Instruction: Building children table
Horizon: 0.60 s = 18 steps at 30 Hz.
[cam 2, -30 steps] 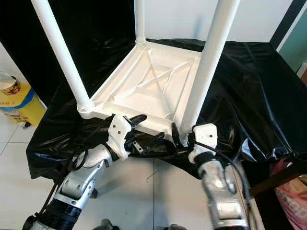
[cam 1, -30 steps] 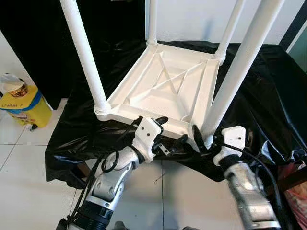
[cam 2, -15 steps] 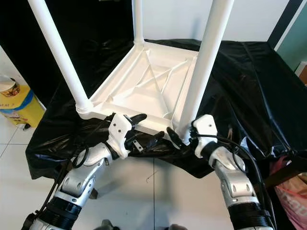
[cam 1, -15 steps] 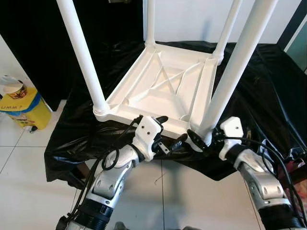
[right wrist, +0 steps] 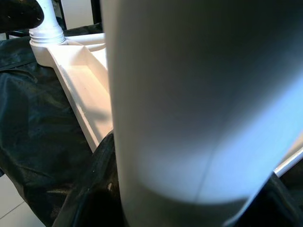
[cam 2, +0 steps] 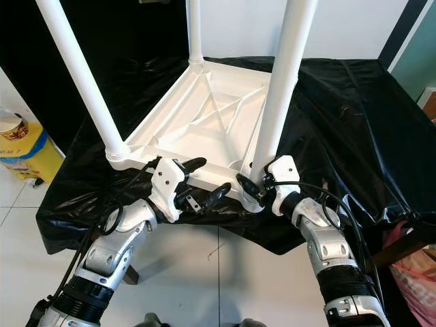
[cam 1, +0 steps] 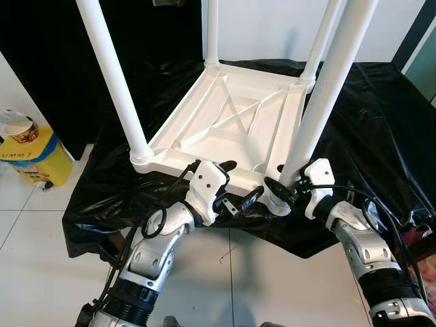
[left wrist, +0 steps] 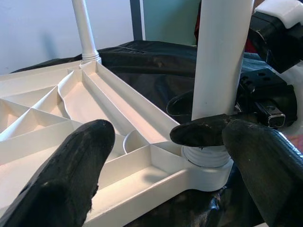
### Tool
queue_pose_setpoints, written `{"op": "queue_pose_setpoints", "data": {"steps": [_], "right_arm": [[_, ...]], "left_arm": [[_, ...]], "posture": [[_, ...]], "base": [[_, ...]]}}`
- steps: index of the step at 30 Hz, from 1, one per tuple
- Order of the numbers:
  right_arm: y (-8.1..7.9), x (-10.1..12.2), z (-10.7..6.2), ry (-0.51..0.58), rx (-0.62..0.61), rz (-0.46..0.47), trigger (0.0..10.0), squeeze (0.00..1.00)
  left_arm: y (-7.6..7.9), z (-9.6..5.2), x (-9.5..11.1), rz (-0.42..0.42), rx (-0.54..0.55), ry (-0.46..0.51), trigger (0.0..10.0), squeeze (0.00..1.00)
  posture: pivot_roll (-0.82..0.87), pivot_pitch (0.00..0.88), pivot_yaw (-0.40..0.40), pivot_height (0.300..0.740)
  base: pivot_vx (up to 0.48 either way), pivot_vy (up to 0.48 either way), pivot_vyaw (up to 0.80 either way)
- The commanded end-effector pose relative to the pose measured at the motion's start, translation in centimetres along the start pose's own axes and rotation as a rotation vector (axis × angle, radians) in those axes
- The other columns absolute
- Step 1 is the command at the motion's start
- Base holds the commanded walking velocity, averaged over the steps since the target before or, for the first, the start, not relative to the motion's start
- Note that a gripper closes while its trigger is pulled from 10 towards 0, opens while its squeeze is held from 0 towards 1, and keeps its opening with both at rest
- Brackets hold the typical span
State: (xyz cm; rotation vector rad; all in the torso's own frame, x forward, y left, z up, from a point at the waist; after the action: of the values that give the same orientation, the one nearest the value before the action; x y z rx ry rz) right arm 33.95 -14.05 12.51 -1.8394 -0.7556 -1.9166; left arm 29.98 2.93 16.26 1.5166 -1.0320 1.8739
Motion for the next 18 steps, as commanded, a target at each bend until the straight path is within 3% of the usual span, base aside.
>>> {"op": "queue_pose_setpoints", "data": {"steps": [1, 9, 18], "right_arm": [[-0.5, -1.2, 0.0, -0.046, 0.006, 0.011, 10.0, 0.0], [-0.9, -1.3, 0.0, -0.046, -0.07, 0.025, 10.0, 0.0], [-1.5, -1.9, -0.3, -0.058, -0.318, 0.046, 10.0, 0.0]], "left_arm": [[0.2, -0.1, -0.1, -0.003, -0.011, -0.003, 10.0, 0.0], [0.4, -0.1, -0.1, -0.008, -0.015, -0.003, 10.0, 0.0], [0.9, 0.0, -0.3, -0.018, -0.022, -0.001, 10.0, 0.0]], "posture": [[-0.02, 0.037, -0.012, 0.74], [-0.02, 0.042, -0.012, 0.74], [-0.03, 0.041, -0.021, 0.74]], "base": [[0.0, 0.0, 0.0], [0.0, 0.0, 0.0], [0.0, 0.0, 0.0]]}}
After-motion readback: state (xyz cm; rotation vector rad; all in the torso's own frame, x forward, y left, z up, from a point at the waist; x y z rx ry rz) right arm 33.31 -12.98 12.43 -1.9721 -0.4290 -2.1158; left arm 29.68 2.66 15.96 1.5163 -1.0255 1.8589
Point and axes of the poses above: a point about 5 cm out from each wrist's last joint towards the gripper, its own z axis pointing out of the wrist towards the gripper, its own x axis along the axis of the wrist's last joint, y = z × x, the point moved 4 cm from there along z, pointing out of the wrist towards the gripper, and after that the axes turned 3 degrees about z, right-handed, at the moved point
